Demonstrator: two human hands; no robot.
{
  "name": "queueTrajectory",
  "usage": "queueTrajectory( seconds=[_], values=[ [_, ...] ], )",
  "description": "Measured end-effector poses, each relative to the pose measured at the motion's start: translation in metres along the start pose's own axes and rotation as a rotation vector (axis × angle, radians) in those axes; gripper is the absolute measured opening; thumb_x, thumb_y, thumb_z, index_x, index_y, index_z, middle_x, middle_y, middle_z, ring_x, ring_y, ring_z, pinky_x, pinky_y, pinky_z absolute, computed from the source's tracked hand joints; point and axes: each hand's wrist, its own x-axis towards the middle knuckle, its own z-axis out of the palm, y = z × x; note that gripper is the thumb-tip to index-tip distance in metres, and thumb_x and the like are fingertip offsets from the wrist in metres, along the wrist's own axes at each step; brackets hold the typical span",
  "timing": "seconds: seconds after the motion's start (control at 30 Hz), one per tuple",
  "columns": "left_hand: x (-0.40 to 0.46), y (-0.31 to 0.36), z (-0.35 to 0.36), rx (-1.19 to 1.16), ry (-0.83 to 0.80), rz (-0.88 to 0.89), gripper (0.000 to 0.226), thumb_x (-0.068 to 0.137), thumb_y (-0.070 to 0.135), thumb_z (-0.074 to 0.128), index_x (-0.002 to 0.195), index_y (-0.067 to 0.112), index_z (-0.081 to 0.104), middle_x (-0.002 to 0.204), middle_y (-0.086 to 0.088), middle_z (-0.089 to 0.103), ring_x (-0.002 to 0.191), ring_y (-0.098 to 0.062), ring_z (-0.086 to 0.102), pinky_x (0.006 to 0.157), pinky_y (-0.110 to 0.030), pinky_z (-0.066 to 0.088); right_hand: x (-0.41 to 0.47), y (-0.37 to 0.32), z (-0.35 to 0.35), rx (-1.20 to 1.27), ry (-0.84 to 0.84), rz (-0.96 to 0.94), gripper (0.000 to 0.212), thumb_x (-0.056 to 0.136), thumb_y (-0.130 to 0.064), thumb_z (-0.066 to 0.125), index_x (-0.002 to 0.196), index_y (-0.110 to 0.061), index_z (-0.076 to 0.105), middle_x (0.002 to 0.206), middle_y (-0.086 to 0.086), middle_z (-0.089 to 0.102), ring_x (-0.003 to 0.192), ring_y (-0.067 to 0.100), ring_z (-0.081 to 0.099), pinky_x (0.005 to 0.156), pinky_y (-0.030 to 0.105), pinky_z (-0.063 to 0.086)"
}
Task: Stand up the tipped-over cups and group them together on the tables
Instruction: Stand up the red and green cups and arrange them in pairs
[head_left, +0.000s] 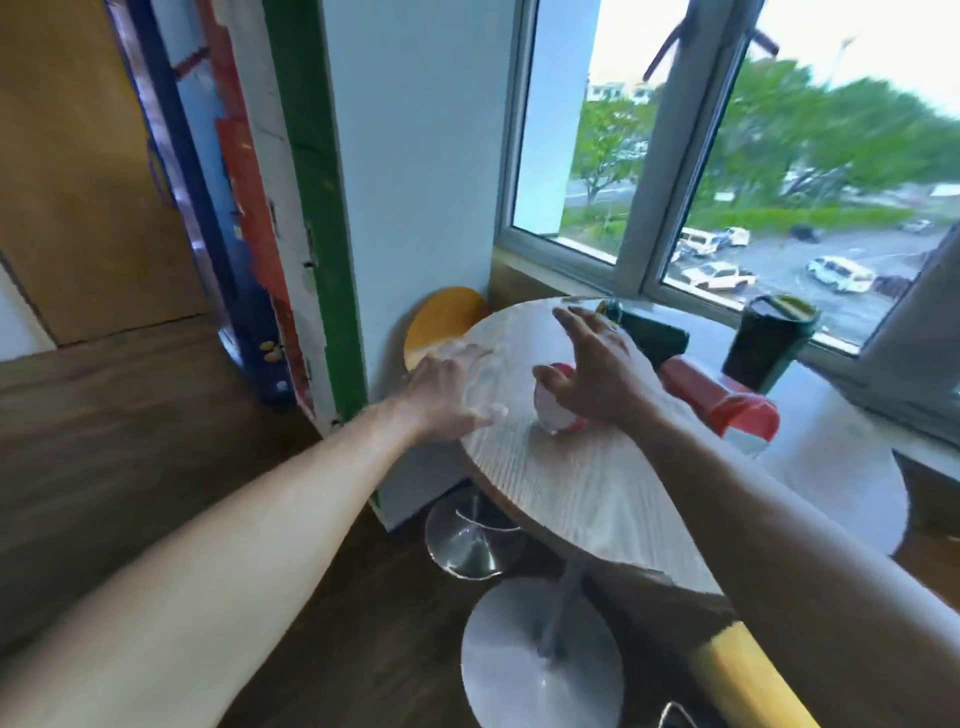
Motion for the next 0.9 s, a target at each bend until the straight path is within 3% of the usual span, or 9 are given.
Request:
queueTrajectory(
  seconds=[0.3,0.43,0.67,0.9],
  values=[
    [0.091,0.031,0.046,-0.021,-0.078,0.403,0.091,0.068,0.065,0.067,0.143,0.031,0.03,0.148,-0.002,0.035,0.132,-0.026,0.041,0.098,-0.047,0.043,-0.031,0.074,-0.012,-0.11,0.134,0.472,0.077,0.084,-0.047,0.063,0.148,-0.017,0.034,0.153,0.009,0.036,0.14,0.028,0.032,0.115,0.041,0.025],
    [0.1,0.023,0.053,-0.056,-0.157,0.534,0.091,0.067,0.068,0.068,0.142,0.032,0.032,0.147,0.002,0.033,0.129,-0.022,0.044,0.095,-0.05,0.048,-0.05,0.082,-0.006,-0.097,0.184,0.66,0.077,0.08,-0.052,0.064,0.146,-0.022,0.036,0.151,0.009,0.034,0.137,0.031,0.034,0.112,0.049,0.03],
    [0.107,0.014,0.062,-0.084,-0.16,0.589,0.097,0.063,0.067,0.071,0.142,0.032,0.027,0.148,0.001,0.029,0.126,-0.027,0.048,0.091,-0.053,0.051,-0.07,0.087,0.005,-0.066,0.268,0.837,0.08,0.076,-0.044,0.074,0.143,-0.023,0.035,0.145,0.012,0.034,0.131,0.035,0.035,0.111,0.049,0.03],
    [0.104,0.015,0.076,-0.145,-0.203,0.57,0.108,0.055,0.07,0.075,0.141,0.031,0.023,0.148,-0.002,0.028,0.122,-0.031,0.05,0.093,-0.055,0.05,-0.073,0.099,0.011,0.093,0.3,0.871,0.091,0.071,-0.038,0.082,0.143,-0.027,0.027,0.139,0.013,0.036,0.125,0.034,0.043,0.105,0.05,0.036]
  ],
)
